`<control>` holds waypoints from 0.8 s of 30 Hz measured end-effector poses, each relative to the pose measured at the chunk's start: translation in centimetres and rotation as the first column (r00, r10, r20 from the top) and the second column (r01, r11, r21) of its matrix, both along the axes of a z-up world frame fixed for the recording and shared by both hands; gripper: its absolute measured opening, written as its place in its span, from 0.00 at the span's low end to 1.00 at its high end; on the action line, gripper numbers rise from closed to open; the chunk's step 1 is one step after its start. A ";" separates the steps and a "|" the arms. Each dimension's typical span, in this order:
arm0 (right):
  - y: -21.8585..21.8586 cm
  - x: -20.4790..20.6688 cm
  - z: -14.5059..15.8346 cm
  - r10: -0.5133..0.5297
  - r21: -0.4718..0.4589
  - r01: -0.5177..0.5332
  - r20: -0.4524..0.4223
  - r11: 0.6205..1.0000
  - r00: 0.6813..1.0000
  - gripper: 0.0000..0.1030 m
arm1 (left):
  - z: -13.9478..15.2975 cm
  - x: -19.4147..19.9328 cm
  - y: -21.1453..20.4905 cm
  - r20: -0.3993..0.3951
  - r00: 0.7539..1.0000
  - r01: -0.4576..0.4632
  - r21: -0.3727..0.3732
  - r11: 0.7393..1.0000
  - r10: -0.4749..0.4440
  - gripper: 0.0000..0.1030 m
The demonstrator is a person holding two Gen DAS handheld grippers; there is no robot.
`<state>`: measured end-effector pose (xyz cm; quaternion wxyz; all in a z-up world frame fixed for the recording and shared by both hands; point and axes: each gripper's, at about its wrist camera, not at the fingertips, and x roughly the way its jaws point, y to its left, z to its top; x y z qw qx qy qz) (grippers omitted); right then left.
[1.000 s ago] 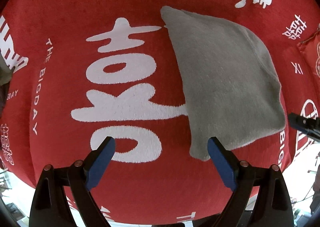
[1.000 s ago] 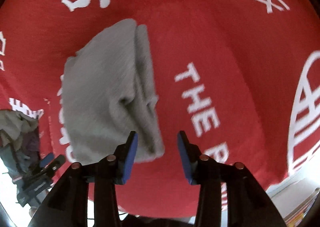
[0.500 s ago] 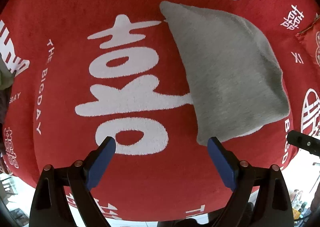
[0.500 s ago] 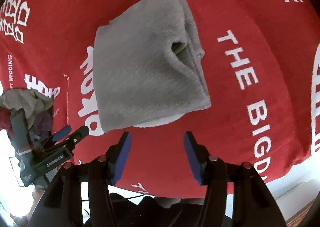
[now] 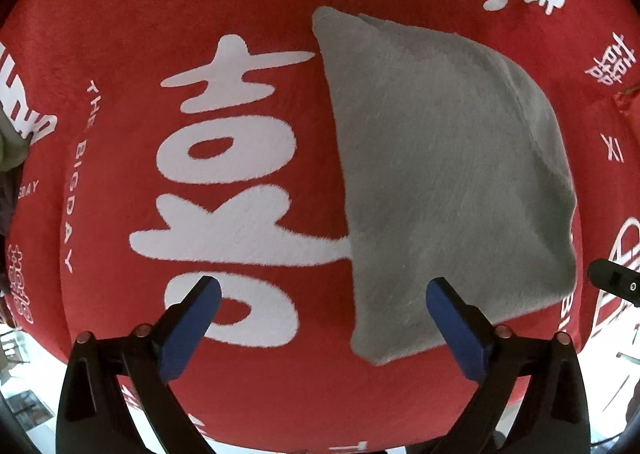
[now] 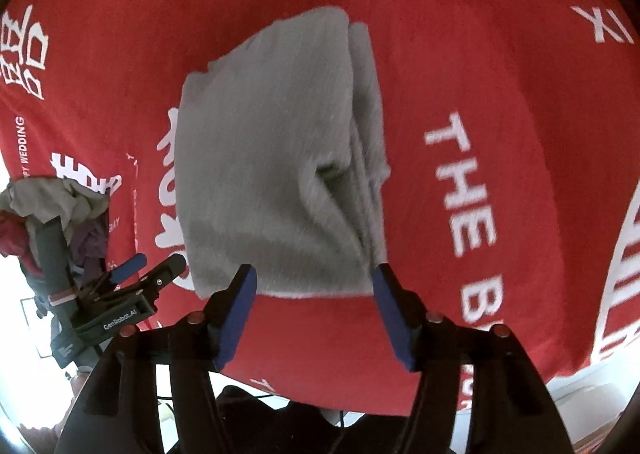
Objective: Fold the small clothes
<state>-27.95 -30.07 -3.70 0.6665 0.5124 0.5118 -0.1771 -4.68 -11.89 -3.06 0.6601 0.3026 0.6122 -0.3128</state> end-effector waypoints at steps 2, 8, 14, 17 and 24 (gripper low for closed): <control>-1.2 0.3 -0.2 0.011 0.007 -0.011 0.001 1.000 1.000 0.63 | -0.2 0.0 -0.7 0.000 1.000 -0.010 0.010 1.000 0.010 1.00; -3.4 1.0 -1.0 0.038 0.018 -0.038 0.014 0.999 0.999 0.70 | -0.8 0.3 -2.1 -0.011 0.999 -0.040 0.039 0.998 0.040 1.00; -5.0 2.0 -2.0 0.067 0.038 -0.068 0.017 0.997 0.998 0.70 | -1.1 0.7 -2.5 -0.019 0.997 -0.070 0.057 0.996 0.071 1.00; -5.6 2.4 -2.2 0.075 0.040 -0.076 0.020 0.996 0.997 0.70 | -1.4 0.9 -2.7 -0.014 0.997 -0.081 0.067 0.994 0.082 1.00; -7.8 3.9 -3.0 0.085 0.029 -0.087 0.037 0.996 0.996 0.70 | -1.9 2.1 -3.3 -0.082 0.993 -0.087 0.025 0.996 0.089 1.00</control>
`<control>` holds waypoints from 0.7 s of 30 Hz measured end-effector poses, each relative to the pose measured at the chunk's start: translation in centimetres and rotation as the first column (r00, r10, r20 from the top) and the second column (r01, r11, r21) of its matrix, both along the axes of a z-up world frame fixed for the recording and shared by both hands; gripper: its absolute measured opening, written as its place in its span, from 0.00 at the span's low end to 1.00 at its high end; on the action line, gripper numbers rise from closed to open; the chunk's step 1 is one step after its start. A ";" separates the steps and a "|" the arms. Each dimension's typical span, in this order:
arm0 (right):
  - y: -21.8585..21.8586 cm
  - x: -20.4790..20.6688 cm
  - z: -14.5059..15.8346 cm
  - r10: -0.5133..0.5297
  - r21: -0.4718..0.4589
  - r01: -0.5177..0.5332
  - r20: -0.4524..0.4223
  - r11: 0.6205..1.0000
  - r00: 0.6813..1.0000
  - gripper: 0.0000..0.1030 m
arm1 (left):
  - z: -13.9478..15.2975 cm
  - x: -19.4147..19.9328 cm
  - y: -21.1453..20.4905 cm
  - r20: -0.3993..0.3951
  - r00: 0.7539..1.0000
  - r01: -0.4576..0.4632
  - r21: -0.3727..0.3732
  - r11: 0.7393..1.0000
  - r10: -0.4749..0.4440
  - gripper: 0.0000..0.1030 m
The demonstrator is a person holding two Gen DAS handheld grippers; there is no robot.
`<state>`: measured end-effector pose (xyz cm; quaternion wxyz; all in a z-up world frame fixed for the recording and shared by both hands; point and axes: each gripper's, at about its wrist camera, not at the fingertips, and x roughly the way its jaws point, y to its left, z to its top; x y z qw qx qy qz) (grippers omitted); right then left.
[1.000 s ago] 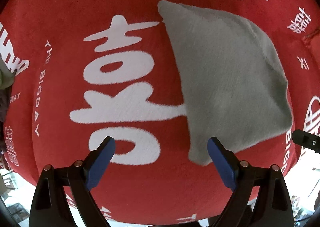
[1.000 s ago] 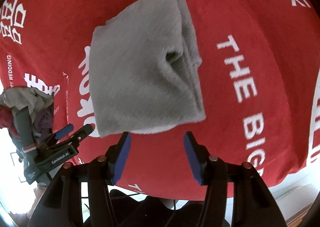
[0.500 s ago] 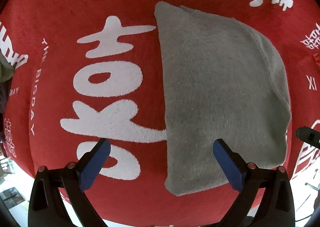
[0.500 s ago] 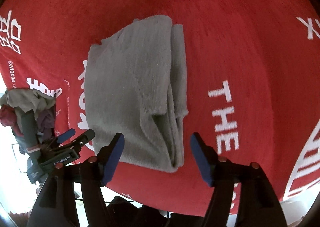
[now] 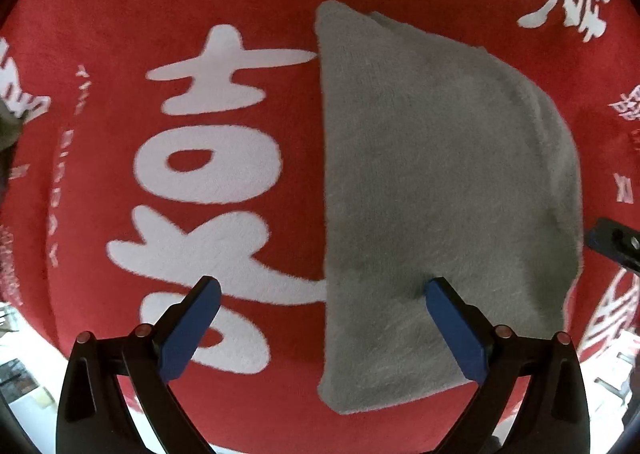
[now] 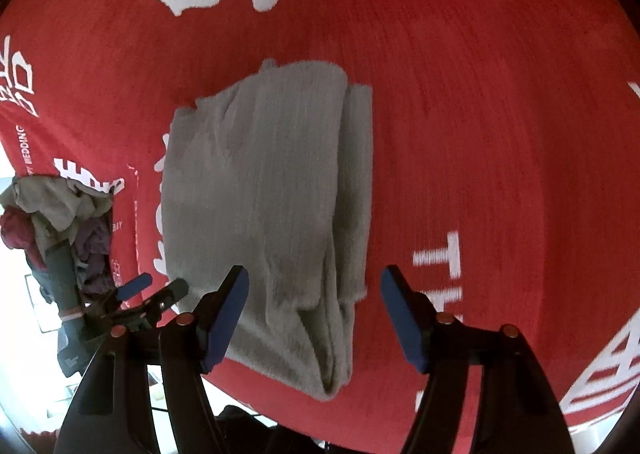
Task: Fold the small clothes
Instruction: 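Move both open grippers to the edges of the folded grey sweater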
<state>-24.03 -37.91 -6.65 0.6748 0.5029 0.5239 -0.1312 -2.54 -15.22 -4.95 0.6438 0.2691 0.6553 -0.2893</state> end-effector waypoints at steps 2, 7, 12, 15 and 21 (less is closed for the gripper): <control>-0.8 0.6 -0.3 -0.012 -0.001 0.012 0.016 1.000 1.000 0.70 | -0.2 0.6 0.0 -0.039 0.999 -0.007 -0.023 1.000 0.006 1.00; -2.4 1.7 -1.6 -0.070 0.057 0.065 0.076 0.996 0.995 0.70 | -0.4 2.0 -0.3 -0.068 0.997 -0.027 -0.059 0.998 0.023 1.00; -2.7 2.7 -3.1 -0.080 0.123 0.069 0.088 0.990 0.993 0.24 | -0.9 2.0 -0.8 -0.080 0.997 -0.026 -0.059 0.998 0.021 1.00; -2.7 2.5 -2.8 -0.064 0.091 0.056 0.089 0.994 0.994 0.17 | -1.0 1.6 -1.1 -0.083 0.996 -0.022 -0.057 0.998 0.017 1.00; -3.1 1.2 -3.4 -0.068 0.110 0.061 0.066 0.992 0.995 0.16 | -1.3 1.7 -1.2 -0.083 0.996 -0.020 -0.051 0.998 0.016 1.00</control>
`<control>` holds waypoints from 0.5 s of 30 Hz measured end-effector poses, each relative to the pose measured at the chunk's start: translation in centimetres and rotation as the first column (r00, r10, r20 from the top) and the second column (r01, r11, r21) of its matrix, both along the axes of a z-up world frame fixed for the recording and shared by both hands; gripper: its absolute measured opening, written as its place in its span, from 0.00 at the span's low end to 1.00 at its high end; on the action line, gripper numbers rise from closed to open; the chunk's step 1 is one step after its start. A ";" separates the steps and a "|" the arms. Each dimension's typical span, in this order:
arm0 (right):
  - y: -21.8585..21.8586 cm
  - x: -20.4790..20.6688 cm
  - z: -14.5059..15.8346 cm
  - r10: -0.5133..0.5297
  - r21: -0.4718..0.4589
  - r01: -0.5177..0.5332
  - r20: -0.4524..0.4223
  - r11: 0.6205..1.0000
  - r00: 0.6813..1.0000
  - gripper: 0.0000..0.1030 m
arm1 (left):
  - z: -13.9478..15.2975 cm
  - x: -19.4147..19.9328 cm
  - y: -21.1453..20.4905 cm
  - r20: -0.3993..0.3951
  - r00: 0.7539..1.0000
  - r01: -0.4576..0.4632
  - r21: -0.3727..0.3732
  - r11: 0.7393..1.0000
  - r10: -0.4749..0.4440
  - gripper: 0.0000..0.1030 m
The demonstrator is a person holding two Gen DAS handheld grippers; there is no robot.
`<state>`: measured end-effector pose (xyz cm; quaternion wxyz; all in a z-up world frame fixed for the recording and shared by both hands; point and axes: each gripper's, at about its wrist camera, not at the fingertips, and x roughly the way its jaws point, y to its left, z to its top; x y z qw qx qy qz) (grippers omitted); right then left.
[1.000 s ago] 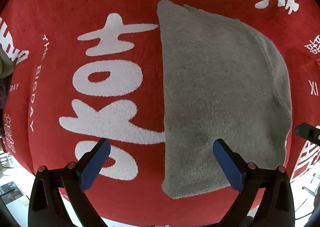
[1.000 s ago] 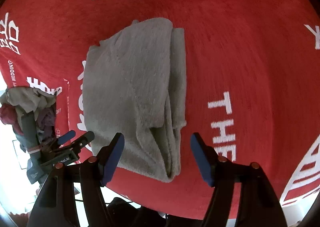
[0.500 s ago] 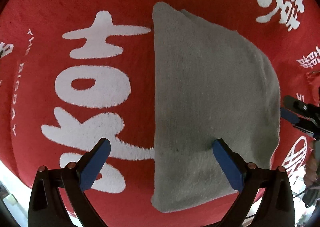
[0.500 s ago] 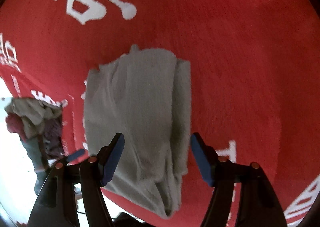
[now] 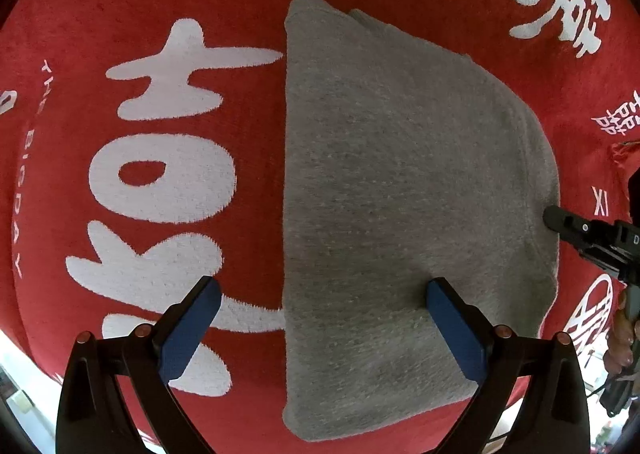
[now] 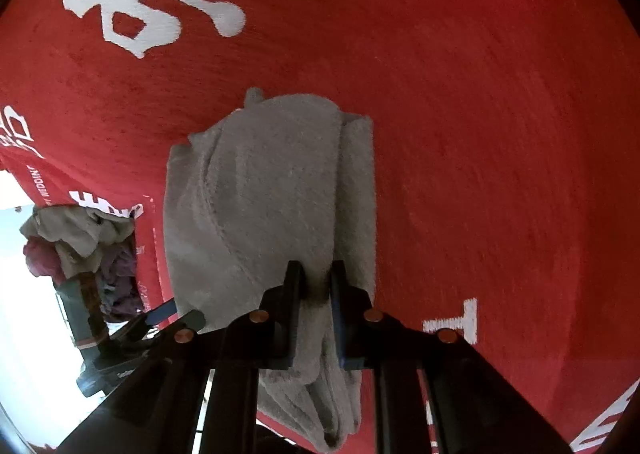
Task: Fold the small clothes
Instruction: 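Move both open grippers to the edges of the folded grey sweater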
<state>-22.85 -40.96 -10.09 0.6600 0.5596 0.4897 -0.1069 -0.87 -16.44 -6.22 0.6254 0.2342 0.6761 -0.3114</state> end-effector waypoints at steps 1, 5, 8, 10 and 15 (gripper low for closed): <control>0.0 -0.1 0.2 0.004 -0.003 -0.004 0.004 1.000 1.000 0.16 | 0.0 0.0 0.0 0.001 1.000 0.000 0.001 1.000 0.000 1.00; 0.1 -0.4 0.4 0.021 -0.003 -0.021 -0.012 1.000 1.000 0.19 | 0.1 -0.5 -0.4 0.001 1.000 0.000 0.003 1.000 0.000 1.00; 0.1 -0.6 0.6 0.034 -0.020 -0.034 -0.022 0.999 0.999 0.28 | 0.1 -0.7 -0.7 0.002 1.000 0.005 0.004 1.000 -0.005 1.00; 0.0 -0.9 0.8 0.039 -0.029 -0.040 -0.025 0.999 0.999 0.33 | -0.2 -1.0 -1.0 0.003 1.000 0.009 0.005 1.000 -0.009 1.00; -0.1 -1.2 0.9 0.038 -0.036 -0.039 -0.021 0.999 0.999 0.45 | -0.6 -1.2 -2.1 0.001 1.000 0.016 0.006 1.000 -0.016 1.00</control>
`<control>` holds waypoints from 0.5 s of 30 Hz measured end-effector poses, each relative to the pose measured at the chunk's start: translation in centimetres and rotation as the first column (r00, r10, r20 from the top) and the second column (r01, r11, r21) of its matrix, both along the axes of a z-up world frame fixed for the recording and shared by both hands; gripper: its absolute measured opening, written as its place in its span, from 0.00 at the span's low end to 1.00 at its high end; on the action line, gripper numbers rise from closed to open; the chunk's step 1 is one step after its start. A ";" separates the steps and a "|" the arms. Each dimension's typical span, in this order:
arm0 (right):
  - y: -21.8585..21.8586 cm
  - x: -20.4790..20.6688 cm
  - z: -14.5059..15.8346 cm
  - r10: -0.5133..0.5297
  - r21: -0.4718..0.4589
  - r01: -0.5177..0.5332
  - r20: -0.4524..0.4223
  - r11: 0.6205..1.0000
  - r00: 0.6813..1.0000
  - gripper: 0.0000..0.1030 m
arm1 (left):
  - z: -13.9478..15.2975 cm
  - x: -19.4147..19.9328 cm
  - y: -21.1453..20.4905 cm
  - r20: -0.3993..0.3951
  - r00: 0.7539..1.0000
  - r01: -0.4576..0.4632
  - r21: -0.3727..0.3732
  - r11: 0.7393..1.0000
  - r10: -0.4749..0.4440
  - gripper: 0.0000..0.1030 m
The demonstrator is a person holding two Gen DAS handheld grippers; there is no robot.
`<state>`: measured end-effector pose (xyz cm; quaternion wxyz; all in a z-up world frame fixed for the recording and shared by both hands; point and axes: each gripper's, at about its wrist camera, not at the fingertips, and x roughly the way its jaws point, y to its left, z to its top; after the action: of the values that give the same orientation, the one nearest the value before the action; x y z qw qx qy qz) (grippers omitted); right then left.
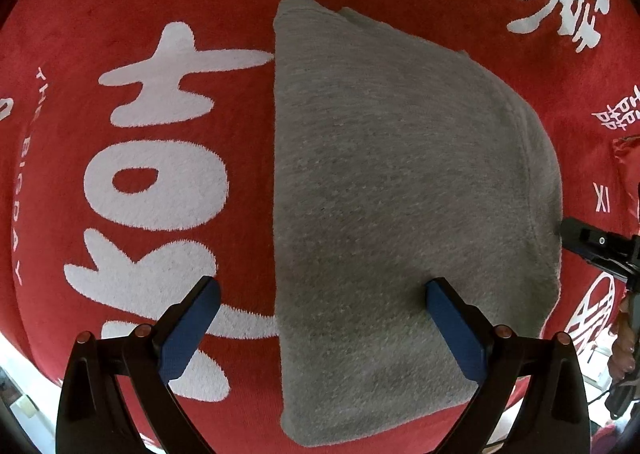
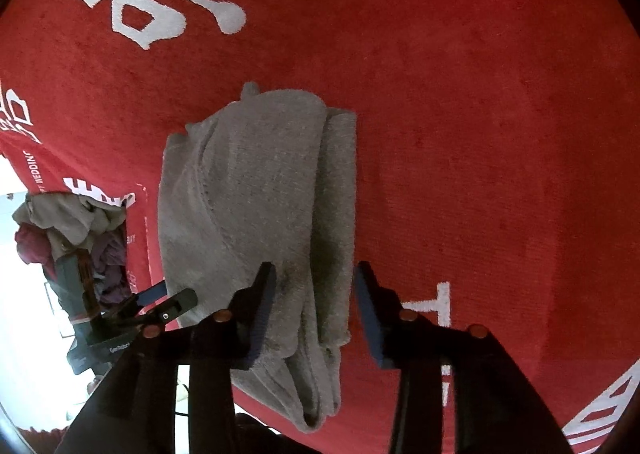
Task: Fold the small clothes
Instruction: 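Move both open grippers to the edges of the folded grey sweater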
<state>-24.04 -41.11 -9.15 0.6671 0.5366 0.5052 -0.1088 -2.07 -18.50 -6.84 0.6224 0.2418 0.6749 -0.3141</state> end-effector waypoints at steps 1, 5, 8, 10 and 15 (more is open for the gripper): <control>0.0 -0.2 0.0 0.000 -0.001 0.000 0.003 1.000 1.000 0.45 | -0.1 0.0 -0.3 0.000 1.000 0.004 0.000 1.000 -0.004 1.00; -0.1 -0.2 -0.1 0.000 -0.004 0.000 0.004 1.000 1.000 0.45 | -0.5 -0.2 -1.1 -0.002 1.000 0.015 -0.001 1.000 -0.015 1.00; -0.3 -0.3 -0.1 -0.001 -0.008 0.001 0.015 1.000 1.000 0.51 | -0.7 -0.3 -1.6 -0.008 1.000 0.019 -0.005 1.000 -0.019 1.00; -0.4 -0.5 -0.1 -0.007 -0.006 0.007 0.032 1.000 0.999 0.57 | -1.0 -0.3 -1.7 -0.014 1.000 0.020 -0.010 1.000 -0.020 1.00; -1.0 -0.5 -0.3 -0.014 0.005 0.013 0.060 1.000 0.998 0.60 | -1.6 -0.3 -2.0 -0.055 0.998 0.014 -0.033 0.999 -0.016 1.00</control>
<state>-24.57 -42.10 -9.46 0.6800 0.5444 0.4816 -0.0961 -2.36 -20.45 -8.41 0.6050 0.2279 0.6849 -0.3361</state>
